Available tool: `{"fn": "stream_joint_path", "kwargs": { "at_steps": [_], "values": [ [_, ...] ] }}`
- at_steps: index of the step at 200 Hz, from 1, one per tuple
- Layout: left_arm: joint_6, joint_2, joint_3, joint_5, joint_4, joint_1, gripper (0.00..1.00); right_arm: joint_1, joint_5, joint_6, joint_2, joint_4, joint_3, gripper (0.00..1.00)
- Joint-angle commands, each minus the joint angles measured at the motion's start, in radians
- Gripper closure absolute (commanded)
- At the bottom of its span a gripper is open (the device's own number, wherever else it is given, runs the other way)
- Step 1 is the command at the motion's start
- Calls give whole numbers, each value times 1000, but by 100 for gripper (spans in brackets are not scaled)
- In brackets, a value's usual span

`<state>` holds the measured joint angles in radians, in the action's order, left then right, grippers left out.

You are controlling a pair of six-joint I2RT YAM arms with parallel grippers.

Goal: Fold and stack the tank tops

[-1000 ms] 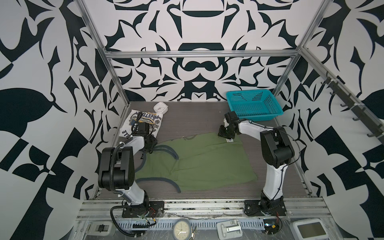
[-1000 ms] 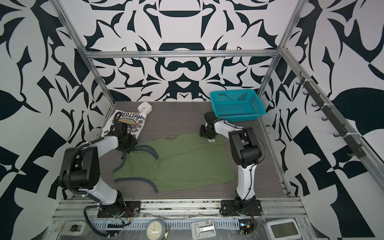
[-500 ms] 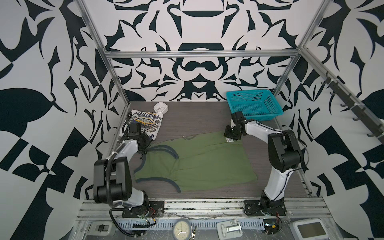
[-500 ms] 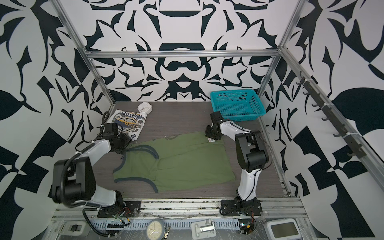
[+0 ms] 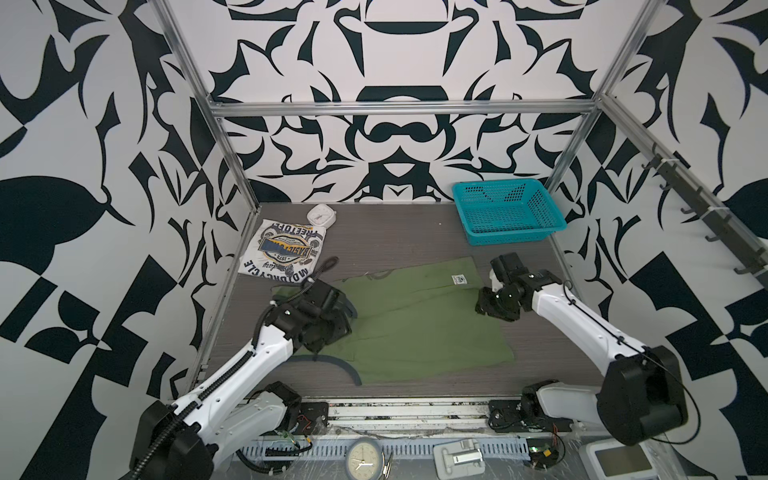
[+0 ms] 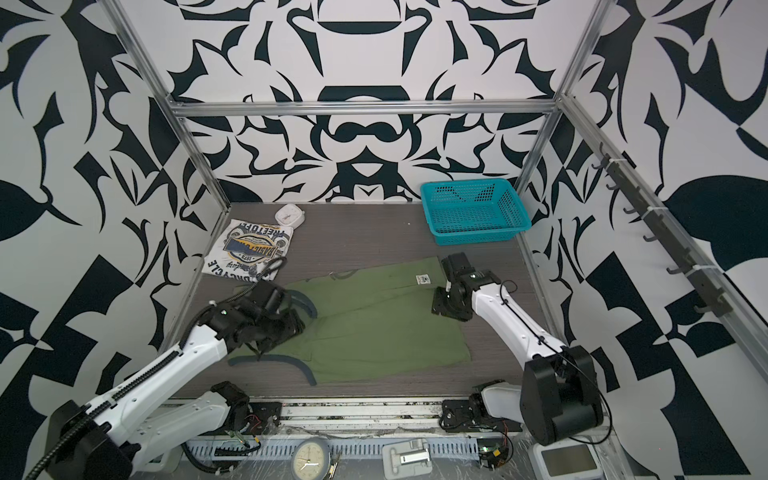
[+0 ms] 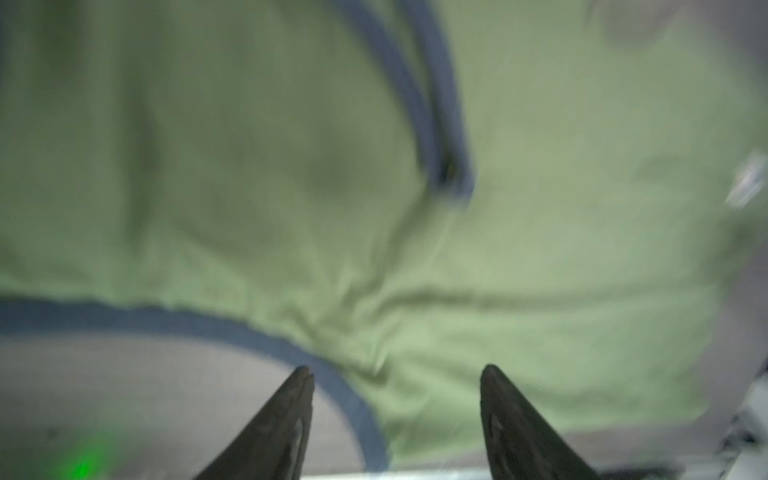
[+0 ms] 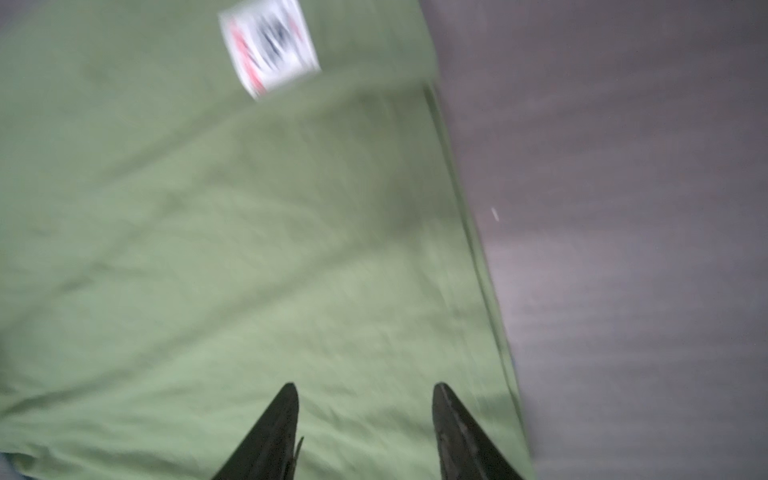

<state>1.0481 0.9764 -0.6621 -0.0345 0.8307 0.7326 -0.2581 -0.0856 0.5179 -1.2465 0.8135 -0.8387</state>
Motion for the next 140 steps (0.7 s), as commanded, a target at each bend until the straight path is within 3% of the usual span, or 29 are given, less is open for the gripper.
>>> {"fn": "stream_joint_path", "kwargs": {
  "at_steps": [1,20,43,74,140],
  "values": [
    [323,-36,35,-3,124,224,37,-7,28,71,68,82,20,46],
    [465,-26,33,-59,127,403,37,-7,50,107,86,91,26,45],
    [527,36,61,-70,16,492,38,-6,65,136,102,90,35,45],
    [503,168,81,-80,-144,498,49,-6,78,193,137,73,69,45],
    [470,268,96,-132,-160,472,59,-6,91,258,192,71,130,46]
  ]
}}
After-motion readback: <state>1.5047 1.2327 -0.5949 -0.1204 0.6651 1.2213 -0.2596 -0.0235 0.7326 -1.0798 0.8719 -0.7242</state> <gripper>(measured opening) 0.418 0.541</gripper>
